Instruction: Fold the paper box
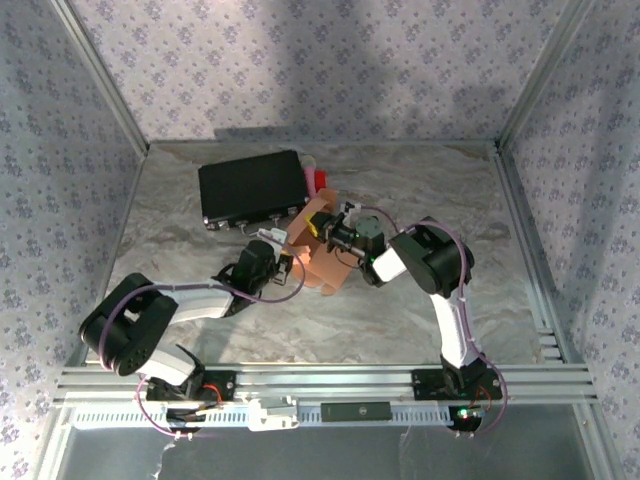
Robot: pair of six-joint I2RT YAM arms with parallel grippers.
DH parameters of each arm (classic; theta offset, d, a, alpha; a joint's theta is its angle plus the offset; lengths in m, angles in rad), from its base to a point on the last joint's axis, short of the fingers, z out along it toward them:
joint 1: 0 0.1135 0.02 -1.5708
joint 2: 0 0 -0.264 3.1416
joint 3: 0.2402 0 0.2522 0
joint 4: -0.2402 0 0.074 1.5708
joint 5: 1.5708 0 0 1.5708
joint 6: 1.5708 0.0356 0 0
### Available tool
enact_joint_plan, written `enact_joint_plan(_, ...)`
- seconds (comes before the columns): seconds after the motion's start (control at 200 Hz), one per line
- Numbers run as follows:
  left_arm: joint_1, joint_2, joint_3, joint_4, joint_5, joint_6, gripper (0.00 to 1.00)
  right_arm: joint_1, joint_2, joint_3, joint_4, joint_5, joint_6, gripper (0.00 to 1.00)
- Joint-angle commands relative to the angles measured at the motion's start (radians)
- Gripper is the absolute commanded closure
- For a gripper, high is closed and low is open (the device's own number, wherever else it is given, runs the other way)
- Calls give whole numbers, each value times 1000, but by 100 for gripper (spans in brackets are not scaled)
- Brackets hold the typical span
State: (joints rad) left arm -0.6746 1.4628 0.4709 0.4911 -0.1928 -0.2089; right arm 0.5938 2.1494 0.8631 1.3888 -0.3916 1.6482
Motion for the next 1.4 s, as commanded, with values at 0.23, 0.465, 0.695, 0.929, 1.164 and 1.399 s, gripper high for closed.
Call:
enact_joint_plan(0.23,6,16,-43,163,-17,-68,55,20,35,6,-9,44,-9,100)
enact_joint_plan(0.465,6,39,-77,242,20,-87,53,24,41,11,-14,60,1,100)
enact_joint_plan(0.695,-20,65,-90,305,-23,-102,53,33,43,12,-14,90,20,100)
enact_joint_plan(0.929,-71,103,-97,368,-121,-117,52,46,30,2,-11,141,28,100)
enact_joint_plan(1.164,-89,107,-117,412,-185,-143,51,55,21,-5,-8,167,29,100)
enact_joint_plan(1.399,-84,146,-91,407,-204,-139,52,67,10,-12,-12,184,34,100)
